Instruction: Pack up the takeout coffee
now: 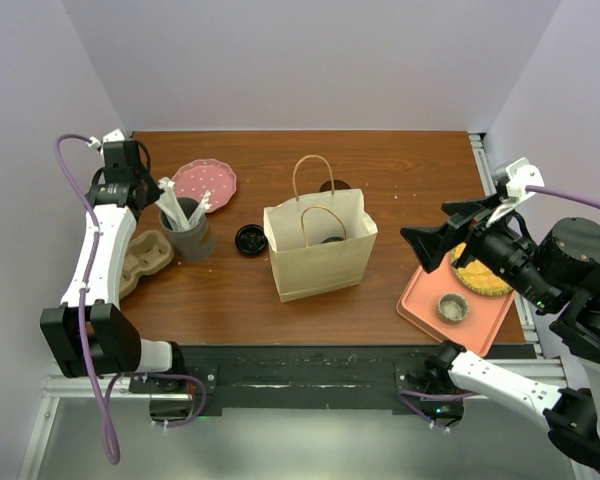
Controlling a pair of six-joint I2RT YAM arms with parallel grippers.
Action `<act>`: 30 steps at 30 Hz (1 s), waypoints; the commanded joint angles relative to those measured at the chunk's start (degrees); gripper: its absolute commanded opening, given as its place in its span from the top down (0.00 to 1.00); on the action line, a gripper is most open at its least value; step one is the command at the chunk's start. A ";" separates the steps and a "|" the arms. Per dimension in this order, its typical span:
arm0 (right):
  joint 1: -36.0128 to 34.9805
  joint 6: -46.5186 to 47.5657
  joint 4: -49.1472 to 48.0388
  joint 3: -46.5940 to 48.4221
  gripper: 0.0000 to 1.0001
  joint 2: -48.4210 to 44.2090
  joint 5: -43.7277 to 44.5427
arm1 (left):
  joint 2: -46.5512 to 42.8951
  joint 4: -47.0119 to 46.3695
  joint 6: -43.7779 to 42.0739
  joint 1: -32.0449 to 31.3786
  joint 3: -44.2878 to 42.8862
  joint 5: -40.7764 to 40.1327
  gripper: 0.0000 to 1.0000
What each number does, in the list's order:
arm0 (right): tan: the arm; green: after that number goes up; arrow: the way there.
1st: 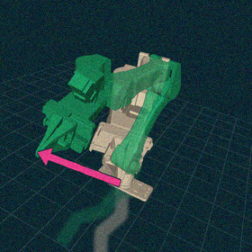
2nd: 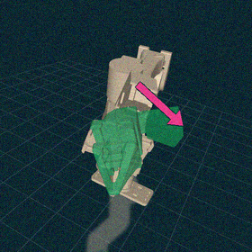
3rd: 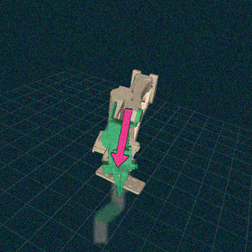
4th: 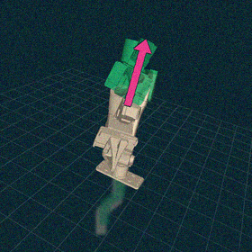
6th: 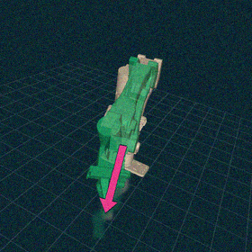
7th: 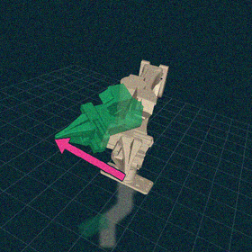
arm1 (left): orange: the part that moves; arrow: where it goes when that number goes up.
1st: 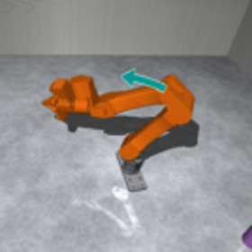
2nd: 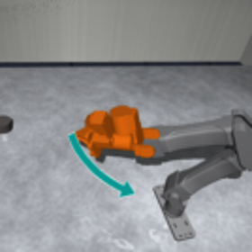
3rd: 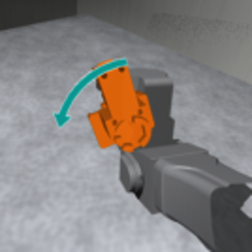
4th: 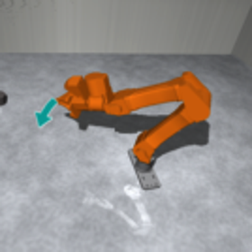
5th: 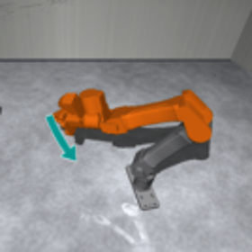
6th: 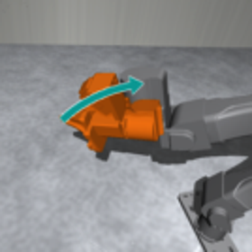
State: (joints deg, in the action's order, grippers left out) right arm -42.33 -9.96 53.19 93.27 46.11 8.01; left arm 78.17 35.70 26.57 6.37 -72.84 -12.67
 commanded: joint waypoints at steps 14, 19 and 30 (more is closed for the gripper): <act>0.05 2.39 -1.60 4.46 0.01 0.47 0.34 | -7.85 20.01 -1.16 0.48 -19.78 0.61 1.00; 0.05 3.45 -1.16 6.65 0.01 0.39 1.21 | -7.25 27.56 -1.87 0.48 -34.96 5.63 1.00; 0.14 4.77 -0.46 9.82 0.01 -0.84 6.05 | -5.57 18.55 2.86 0.48 -48.92 46.52 1.00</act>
State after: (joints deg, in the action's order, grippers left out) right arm -42.33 -6.76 53.21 100.90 45.93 11.55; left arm 72.71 61.47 26.26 6.50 -124.44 9.91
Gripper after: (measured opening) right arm 0.985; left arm 0.015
